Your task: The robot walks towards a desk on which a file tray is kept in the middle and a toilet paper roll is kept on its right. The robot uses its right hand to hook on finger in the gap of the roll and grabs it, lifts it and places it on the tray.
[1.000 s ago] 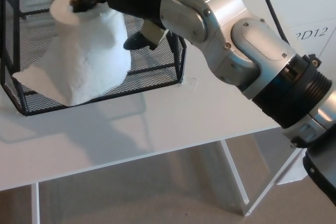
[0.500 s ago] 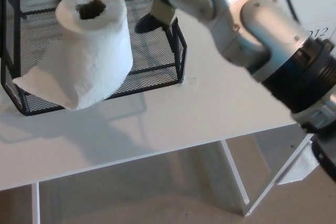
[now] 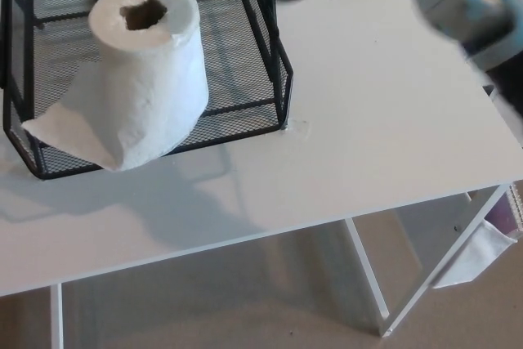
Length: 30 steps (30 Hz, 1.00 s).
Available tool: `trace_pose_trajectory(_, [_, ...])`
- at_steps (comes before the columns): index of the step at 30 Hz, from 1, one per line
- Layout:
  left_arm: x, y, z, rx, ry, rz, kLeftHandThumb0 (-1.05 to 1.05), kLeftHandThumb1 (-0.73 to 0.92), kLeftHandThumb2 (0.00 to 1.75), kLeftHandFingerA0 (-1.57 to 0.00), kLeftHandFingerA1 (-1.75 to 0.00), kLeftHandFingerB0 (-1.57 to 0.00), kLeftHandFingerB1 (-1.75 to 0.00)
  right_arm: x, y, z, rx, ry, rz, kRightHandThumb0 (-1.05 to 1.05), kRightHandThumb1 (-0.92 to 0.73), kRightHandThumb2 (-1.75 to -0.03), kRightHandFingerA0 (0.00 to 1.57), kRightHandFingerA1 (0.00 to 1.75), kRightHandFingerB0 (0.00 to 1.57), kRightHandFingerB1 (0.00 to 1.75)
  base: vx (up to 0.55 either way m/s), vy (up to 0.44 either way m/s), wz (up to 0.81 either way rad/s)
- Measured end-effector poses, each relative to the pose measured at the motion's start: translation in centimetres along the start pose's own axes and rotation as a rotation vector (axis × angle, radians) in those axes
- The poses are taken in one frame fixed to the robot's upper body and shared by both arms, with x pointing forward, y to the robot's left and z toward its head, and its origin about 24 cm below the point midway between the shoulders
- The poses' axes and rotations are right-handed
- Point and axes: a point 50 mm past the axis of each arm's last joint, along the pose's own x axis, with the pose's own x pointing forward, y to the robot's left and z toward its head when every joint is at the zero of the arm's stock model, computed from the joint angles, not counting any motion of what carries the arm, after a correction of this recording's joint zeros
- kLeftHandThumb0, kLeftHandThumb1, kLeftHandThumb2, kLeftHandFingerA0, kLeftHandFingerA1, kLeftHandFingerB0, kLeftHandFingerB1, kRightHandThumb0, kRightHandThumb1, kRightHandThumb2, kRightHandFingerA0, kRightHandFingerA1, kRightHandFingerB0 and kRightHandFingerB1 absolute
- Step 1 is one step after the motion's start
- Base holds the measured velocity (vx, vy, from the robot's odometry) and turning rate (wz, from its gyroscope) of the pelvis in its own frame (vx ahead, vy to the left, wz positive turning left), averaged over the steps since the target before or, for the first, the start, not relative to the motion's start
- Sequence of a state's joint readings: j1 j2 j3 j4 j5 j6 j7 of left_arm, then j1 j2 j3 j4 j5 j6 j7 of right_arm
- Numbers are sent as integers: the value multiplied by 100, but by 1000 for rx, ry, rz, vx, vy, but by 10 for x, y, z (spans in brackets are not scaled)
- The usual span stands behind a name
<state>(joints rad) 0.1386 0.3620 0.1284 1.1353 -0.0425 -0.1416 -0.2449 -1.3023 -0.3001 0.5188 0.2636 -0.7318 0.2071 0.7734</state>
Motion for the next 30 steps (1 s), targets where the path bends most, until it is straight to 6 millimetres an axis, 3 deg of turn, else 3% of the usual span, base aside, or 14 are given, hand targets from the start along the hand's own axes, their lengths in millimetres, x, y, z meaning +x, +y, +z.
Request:
trace_pose_trajectory(1, [0,0,0,0,1,-1,-64,92,69,-44,-49,-38,-42,-7,-6,-6,15,7,-20,-56,-63,-59,88,102,19,32,0,0,0])
trace_pose_trajectory(2, [0,0,-1,-1,1,-1,-56,73,113,-43,-64,-22,-51,-13,-11,-10,27,12,-37,-54,-65,-59,90,90,22,32,0,0,0])
trace_pose_trajectory(4, [0,-1,-1,-2,4,-2,-65,92,69,-50,-53,-41,-44,-30,-22,-25,65,34,-87,-59,-53,-83,87,93,13,42,0,0,0])
trace_pose_trajectory(6, [0,-1,-1,-3,3,-2,-66,92,67,-52,-52,-39,-41,-42,-26,-36,95,51,-120,-59,-52,-84,89,96,14,42,0,0,0])
trace_pose_trajectory(9, [1,-1,0,-5,0,-2,-66,92,68,-48,-52,-41,-43,-61,-19,-63,162,100,-147,-56,-64,-60,86,79,23,31,0,0,0])
trace_pose_trajectory(10, [1,-1,1,-5,0,-2,-53,70,112,-42,-63,-19,-50,-64,-17,-67,173,110,-149,-56,-65,-60,82,79,20,30,0,0,0])
trace_pose_trajectory(11, [1,-1,1,-5,0,-2,-64,92,70,-43,-48,-37,-41,-71,-11,-79,204,139,-153,-57,-68,-61,84,74,18,30,0,0,0])
trace_pose_trajectory(14, [1,-1,1,-6,-2,-2,-54,71,112,-43,-63,-21,-51,-83,2,-99,257,189,-150,-64,-52,-84,79,78,14,46,0,0,0])
trace_pose_trajectory(16, [1,-1,2,-6,-4,-2,-63,92,71,-44,-48,-36,-42,-95,20,-119,317,245,-135,-60,-68,-61,82,77,20,37,0,0,0])
trace_pose_trajectory(21, [2,-1,4,-6,-8,-3,-65,92,71,-47,-49,-38,-41,-118,63,-151,432,355,-90,-65,-67,-60,79,89,15,47,0,0,0])
trace_pose_trajectory(22, [2,-1,4,-6,-9,-3,-64,92,69,-46,-47,-38,-41,-125,74,-158,462,381,-79,-41,-43,-101,72,86,4,54,0,0,0])
trace_pose_trajectory(23, [2,-1,5,-6,-10,-3,-54,71,112,-42,-62,-21,-50,-132,88,-165,497,410,-64,-65,-67,-60,73,96,13,52,0,0,0])
trace_pose_trajectory(29, [2,-2,5,-7,-8,-2,-65,92,71,-43,-45,-34,-39,-181,166,-196,682,606,31,-65,-50,-85,66,89,3,54,0,0,0])
trace_pose_trajectory(30, [2,-2,4,-7,-7,-2,-71,85,78,-38,-46,-29,-40,-191,179,-201,712,643,44,-64,-61,-58,65,81,0,53,0,0,0])
